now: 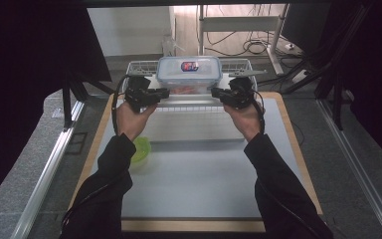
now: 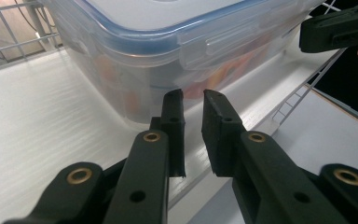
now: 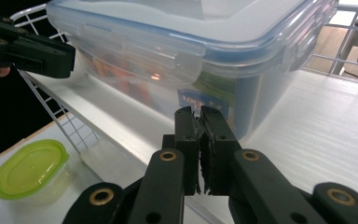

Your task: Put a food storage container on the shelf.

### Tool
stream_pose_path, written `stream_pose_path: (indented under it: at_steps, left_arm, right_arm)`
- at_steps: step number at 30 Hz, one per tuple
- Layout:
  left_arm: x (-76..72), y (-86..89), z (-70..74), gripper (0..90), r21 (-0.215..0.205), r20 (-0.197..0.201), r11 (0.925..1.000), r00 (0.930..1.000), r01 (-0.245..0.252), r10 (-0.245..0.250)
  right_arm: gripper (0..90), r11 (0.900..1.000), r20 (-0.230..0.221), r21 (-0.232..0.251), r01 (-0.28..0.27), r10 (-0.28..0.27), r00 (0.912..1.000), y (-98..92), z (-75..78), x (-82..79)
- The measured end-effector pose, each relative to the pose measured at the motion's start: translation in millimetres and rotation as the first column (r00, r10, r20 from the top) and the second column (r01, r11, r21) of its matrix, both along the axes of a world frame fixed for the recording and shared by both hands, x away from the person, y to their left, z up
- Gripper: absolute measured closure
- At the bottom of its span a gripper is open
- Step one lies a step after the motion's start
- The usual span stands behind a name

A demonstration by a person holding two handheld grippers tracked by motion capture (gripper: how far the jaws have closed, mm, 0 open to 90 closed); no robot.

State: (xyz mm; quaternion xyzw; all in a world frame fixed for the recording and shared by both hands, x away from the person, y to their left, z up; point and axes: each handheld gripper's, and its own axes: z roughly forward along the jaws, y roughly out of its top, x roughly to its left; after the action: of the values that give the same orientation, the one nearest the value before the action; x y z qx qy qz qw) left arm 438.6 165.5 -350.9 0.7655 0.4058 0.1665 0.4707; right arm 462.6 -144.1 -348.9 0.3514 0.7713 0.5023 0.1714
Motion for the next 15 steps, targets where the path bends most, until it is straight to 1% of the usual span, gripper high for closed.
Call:
stream_pose_path:
  at_steps: [1, 2, 3, 4, 5, 6, 7, 8, 9, 10, 11, 12, 13, 14, 15]
  left_arm:
    - [-1.2, -1.0, -0.6, 77.3, 0.006, 0.006, 1.0, 1.0, 0.003, -0.003]
    - [-3.1, -2.5, -1.0, 73.7, 0.006, 0.003, 1.0, 1.0, 0.006, -0.006]
    - [-3.1, -2.5, -1.0, 68.8, 0.006, 0.003, 1.0, 1.0, 0.006, -0.006]
    - [-5.2, -3.7, -1.5, 68.8, 0.003, 0.002, 0.9999, 0.9999, 0.013, -0.013]
    - [-11.8, -5.7, -2.7, 65.7, -0.005, 0.002, 0.9987, 0.9987, 0.051, -0.051]
    - [-11.8, -5.7, -2.7, 63.5, -0.005, 0.002, 0.9987, 0.9987, 0.051, -0.051]
    - [-21.0, -8.4, -4.1, 60.3, 0.008, 0.017, 0.997, 0.9969, 0.077, -0.077]
    - [-21.0, -8.4, -4.1, 57.5, 0.008, 0.017, 0.997, 0.9969, 0.077, -0.077]
    - [-27.4, -10.1, -5.8, 57.5, 0.008, 0.024, 0.9947, 0.9945, 0.102, -0.102]
    - [-32.7, -11.8, -7.5, 51.6, 0.006, 0.028, 0.9929, 0.9925, 0.119, -0.119]
    - [-37.8, -13.5, -9.7, 41.8, 0.01, 0.03, 0.9912, 0.9908, 0.132, -0.132]
    - [-41.6, -15.1, -11.6, 41.8, 0.012, 0.029, 0.9904, 0.99, 0.138, -0.138]
    - [-51.7, -19.1, -17.5, 36.3, 0.015, 0.024, 0.9885, 0.9883, 0.15, -0.15]
    - [-51.7, -19.1, -17.5, 33.2, 0.015, 0.024, 0.9885, 0.9883, 0.15, -0.15]
    - [-57.3, -21.3, -21.2, 33.2, 0.024, 0.02, 0.9862, 0.9863, 0.163, -0.164]
  right_arm:
    - [84.6, 1.0, 0.006, -0.008, -0.001, 0.001, 1.0, 0.2, -0.7, -0.5]
    - [83.2, 1.0, 0.013, -0.021, -0.001, 0.001, 0.9999, 0.4, -1.2, -1.5]
    - [83.2, 1.0, 0.013, -0.021, -0.001, 0.001, 0.9999, 0.4, -1.2, -1.5]
    - [81.1, 1.0, 0.015, -0.025, -0.003, 0.003, 0.9999, 0.6, -1.4, -3.3]
    - [78.6, 0.999, 0.02, -0.025, -0.023, 0.024, 0.9995, 0.0, -1.1, -9.0]
    - [78.6, 0.999, 0.02, -0.025, -0.023, 0.024, 0.9995, 0.0, -1.1, -9.0]
    - [74.1, 0.998, 0.026, -0.027, -0.052, 0.053, 0.9983, -0.6, -1.8, -17.8]
    - [74.1, 0.998, 0.026, -0.027, -0.052, 0.053, 0.9983, -0.6, -1.8, -17.8]
    - [71.7, 0.998, 0.027, -0.03, -0.062, 0.063, 0.9976, -1.1, -2.3, -21.0]
    - [68.1, 0.996, 0.026, -0.031, -0.08, 0.081, 0.9964, -1.6, -3.7, -26.8]
    - [64.8, 0.995, 0.03, -0.033, -0.091, 0.092, 0.9953, -1.9, -5.4, -31.6]
    - [61.9, 0.995, 0.035, -0.038, -0.096, 0.098, 0.9946, -2.2, -7.4, -36.3]
    - [55.8, 0.993, 0.031, -0.051, -0.104, 0.106, 0.9939, -2.7, -12.7, -44.5]
    - [55.8, 0.993, 0.031, -0.051, -0.104, 0.106, 0.9939, -2.7, -12.7, -44.5]
    - [52.9, 0.993, 0.028, -0.052, -0.108, 0.109, 0.9936, -2.9, -15.2, -47.0]
